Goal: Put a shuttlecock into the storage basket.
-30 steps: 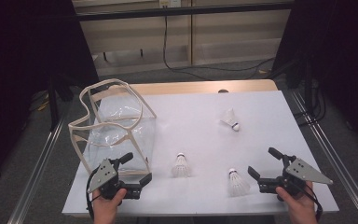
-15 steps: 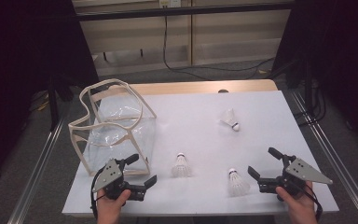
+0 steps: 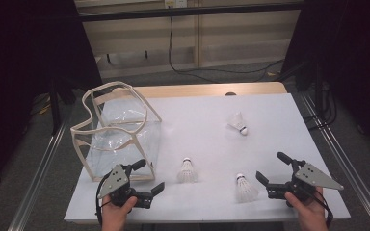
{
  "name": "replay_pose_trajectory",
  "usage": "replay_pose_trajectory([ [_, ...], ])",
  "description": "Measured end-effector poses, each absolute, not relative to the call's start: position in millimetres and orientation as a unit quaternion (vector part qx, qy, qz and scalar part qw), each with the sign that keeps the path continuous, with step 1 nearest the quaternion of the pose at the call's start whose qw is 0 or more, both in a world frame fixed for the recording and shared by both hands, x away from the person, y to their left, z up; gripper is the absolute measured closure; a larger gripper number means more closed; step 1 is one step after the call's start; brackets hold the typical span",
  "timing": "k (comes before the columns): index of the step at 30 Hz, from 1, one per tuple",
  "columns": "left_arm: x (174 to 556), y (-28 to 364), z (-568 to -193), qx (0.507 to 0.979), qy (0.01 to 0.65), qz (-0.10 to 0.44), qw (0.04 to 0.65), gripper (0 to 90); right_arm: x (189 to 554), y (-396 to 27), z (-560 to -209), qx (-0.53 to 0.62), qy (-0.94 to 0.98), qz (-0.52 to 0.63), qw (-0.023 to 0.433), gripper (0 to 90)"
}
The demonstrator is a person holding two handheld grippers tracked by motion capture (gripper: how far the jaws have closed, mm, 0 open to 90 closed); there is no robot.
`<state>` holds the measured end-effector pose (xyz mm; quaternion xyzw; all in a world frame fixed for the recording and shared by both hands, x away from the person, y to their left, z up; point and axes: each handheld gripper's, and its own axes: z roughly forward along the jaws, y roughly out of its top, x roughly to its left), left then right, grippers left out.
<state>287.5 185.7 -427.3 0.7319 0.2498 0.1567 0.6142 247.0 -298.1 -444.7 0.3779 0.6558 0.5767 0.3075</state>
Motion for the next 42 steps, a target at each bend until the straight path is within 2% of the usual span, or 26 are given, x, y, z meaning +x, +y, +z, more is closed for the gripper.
replay_pose_trajectory([
  [20,284,184,-428,0.733,0.241,0.137,0.621,3.1,247,-298,-444,0.377,0.656,0.577,0.309,0.2],
  [42,287,162,-429,0.754,0.225,0.129,0.604,3.0,247,-297,-444,0.377,0.656,0.577,0.307,0.2],
])
